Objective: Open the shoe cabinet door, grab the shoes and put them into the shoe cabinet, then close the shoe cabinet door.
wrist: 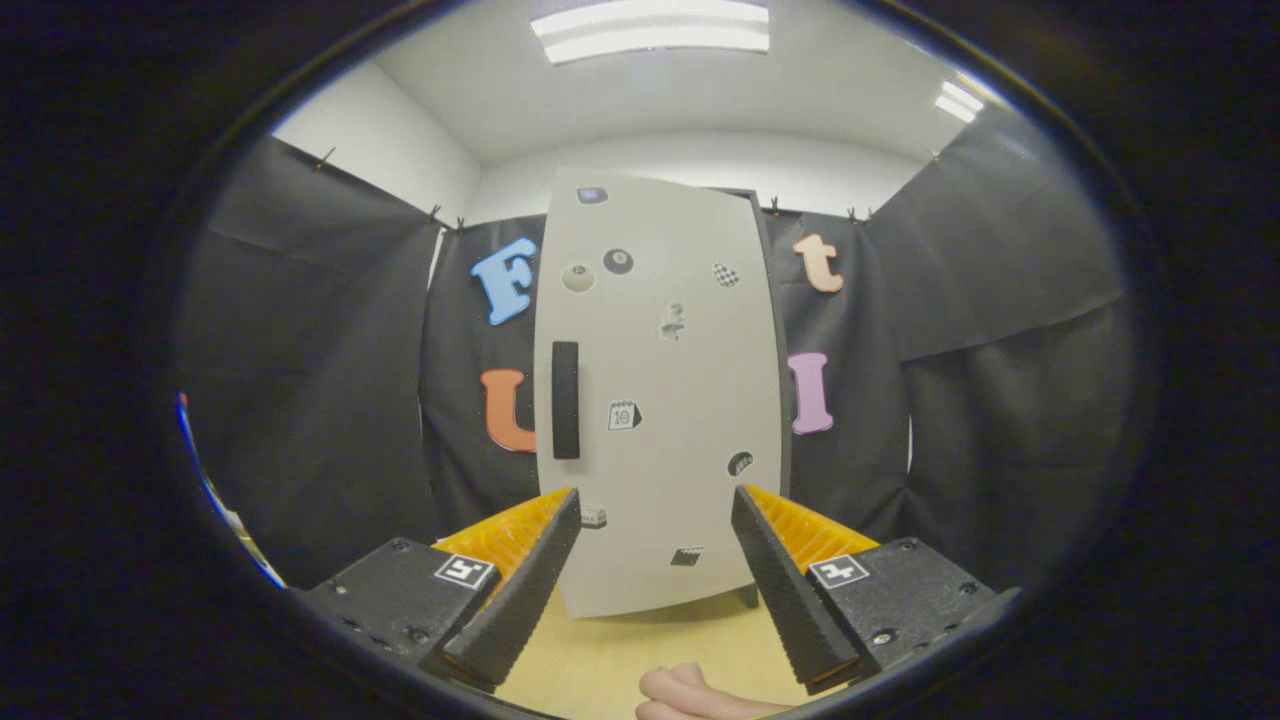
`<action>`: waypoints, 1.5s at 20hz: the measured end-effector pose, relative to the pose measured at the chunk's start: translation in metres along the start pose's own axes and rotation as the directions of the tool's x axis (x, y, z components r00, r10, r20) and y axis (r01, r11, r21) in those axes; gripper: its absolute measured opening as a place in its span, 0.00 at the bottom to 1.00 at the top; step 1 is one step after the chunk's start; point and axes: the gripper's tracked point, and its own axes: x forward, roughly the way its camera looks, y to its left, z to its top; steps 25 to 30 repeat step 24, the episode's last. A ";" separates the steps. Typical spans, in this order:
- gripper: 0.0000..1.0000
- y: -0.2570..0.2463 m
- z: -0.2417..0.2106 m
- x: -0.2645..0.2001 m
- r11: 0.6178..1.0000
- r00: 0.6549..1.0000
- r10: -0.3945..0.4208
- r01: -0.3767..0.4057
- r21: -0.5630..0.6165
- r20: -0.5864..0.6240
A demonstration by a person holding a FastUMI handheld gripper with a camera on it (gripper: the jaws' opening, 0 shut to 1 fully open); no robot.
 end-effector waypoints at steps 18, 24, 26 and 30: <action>0.99 -0.046 -0.016 -0.045 1.000 0.999 -0.013 0.012 0.011 0.042; 0.99 -0.038 -0.029 -0.047 0.999 0.999 0.040 -0.040 -0.007 0.021; 0.99 -0.038 -0.029 -0.047 0.999 0.999 0.040 -0.040 -0.007 0.021; 0.99 -0.038 -0.029 -0.047 0.999 0.999 0.040 -0.040 -0.007 0.021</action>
